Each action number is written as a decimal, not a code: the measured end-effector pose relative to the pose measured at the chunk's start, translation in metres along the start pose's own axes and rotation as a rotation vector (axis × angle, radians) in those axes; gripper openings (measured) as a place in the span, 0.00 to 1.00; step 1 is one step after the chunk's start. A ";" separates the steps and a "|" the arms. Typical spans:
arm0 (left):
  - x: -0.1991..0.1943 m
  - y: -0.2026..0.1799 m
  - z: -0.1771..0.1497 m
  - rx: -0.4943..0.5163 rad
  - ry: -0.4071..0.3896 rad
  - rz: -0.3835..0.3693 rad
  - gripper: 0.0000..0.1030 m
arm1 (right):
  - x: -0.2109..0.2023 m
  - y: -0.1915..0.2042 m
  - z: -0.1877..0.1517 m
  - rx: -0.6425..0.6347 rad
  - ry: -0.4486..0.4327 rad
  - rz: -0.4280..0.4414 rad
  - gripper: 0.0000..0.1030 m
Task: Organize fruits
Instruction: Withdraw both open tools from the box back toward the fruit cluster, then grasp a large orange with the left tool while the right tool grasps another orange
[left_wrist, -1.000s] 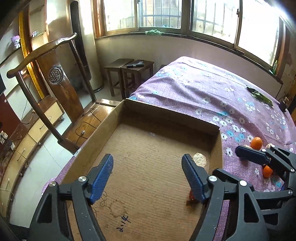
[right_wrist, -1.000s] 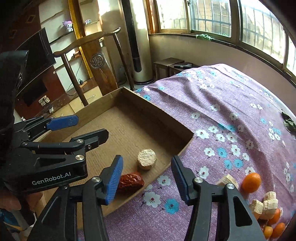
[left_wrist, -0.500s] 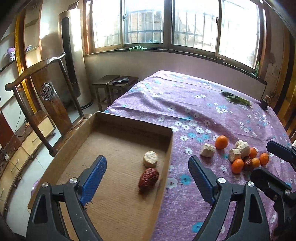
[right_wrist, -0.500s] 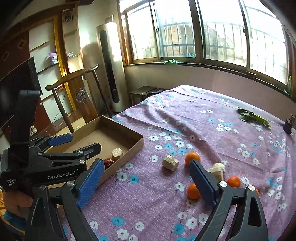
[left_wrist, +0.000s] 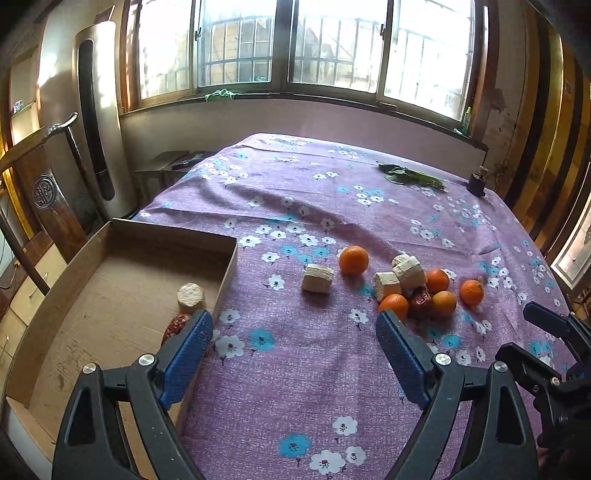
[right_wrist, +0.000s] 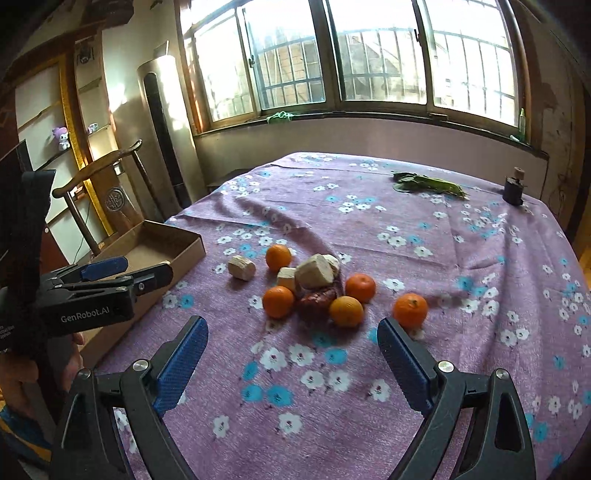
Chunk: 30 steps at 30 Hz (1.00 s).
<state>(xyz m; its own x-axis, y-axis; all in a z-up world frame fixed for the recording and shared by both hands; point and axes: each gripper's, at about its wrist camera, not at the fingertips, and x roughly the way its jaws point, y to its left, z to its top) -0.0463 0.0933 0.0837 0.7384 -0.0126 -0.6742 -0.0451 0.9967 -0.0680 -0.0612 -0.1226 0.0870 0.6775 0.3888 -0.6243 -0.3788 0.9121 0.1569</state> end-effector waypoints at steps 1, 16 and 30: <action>-0.001 -0.003 -0.001 0.007 -0.009 -0.009 0.87 | 0.000 -0.005 -0.002 0.012 0.005 -0.005 0.93; 0.032 -0.042 -0.011 0.105 0.024 -0.128 0.87 | 0.007 -0.035 -0.010 0.084 0.024 -0.008 0.93; 0.067 -0.066 -0.009 0.168 0.092 -0.110 0.87 | 0.020 -0.047 -0.010 0.087 0.035 -0.033 0.93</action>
<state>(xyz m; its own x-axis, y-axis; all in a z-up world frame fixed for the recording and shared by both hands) -0.0005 0.0260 0.0363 0.6675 -0.1220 -0.7345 0.1510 0.9882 -0.0269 -0.0363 -0.1586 0.0600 0.6660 0.3545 -0.6563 -0.2991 0.9329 0.2004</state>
